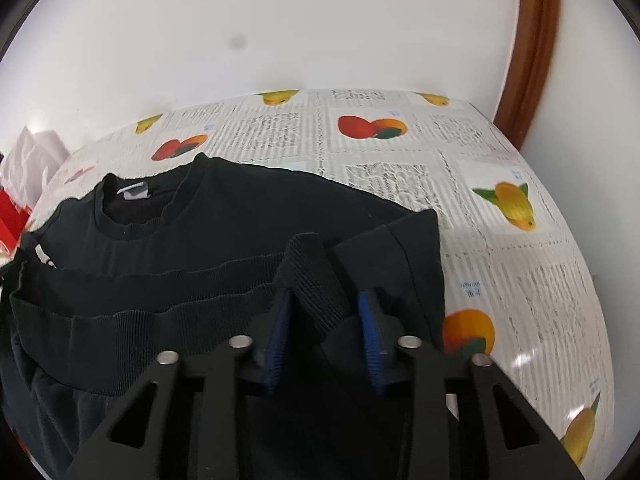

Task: Fold small clothes

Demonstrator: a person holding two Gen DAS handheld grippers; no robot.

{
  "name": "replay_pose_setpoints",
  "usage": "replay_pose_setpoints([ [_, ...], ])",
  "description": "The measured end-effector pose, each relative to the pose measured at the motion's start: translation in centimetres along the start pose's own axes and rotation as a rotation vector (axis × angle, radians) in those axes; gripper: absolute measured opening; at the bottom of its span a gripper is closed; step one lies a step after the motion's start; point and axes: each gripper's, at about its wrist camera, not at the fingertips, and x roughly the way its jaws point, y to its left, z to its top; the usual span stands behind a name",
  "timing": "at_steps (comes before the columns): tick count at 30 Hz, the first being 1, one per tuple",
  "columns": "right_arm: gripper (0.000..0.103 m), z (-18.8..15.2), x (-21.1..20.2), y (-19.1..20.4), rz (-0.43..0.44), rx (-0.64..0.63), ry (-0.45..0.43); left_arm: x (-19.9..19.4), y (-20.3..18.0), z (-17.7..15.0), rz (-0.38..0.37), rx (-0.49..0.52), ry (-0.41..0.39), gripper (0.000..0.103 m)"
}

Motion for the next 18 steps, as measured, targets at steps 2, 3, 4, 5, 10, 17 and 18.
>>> replay_pose_setpoints([
  [2, 0.014, 0.3, -0.8, 0.1, -0.004, -0.028, -0.038, -0.4, 0.5, 0.1, 0.008, -0.029, -0.032, 0.006],
  [3, 0.014, 0.6, -1.5, -0.2, 0.002, -0.030, -0.077, -0.6, 0.8, 0.2, 0.007, -0.042, -0.045, 0.006],
  [4, 0.014, 0.8, -2.8, -0.8, 0.023, -0.011, -0.142, -0.8, 1.2, 0.2, 0.002, -0.060, -0.055, 0.006],
  [5, 0.013, 1.1, -3.8, -1.5, 0.048, 0.019, -0.194, -0.7, 1.3, 0.3, 0.002, -0.069, -0.054, 0.006],
  [10, 0.013, 1.7, -4.0, -3.5, 0.074, 0.105, -0.249, 0.2, 1.2, 0.2, 0.015, -0.068, -0.025, 0.006],
  [17, 0.016, 1.5, 1.3, -3.3, -0.024, 0.106, -0.034, 0.8, 0.4, 0.0, 0.054, -0.038, 0.002, 0.007],
  [18, 0.017, 1.5, 1.2, -3.1, -0.033, 0.097, -0.029, 0.7, 0.4, -0.1, 0.060, -0.041, 0.005, 0.010],
])
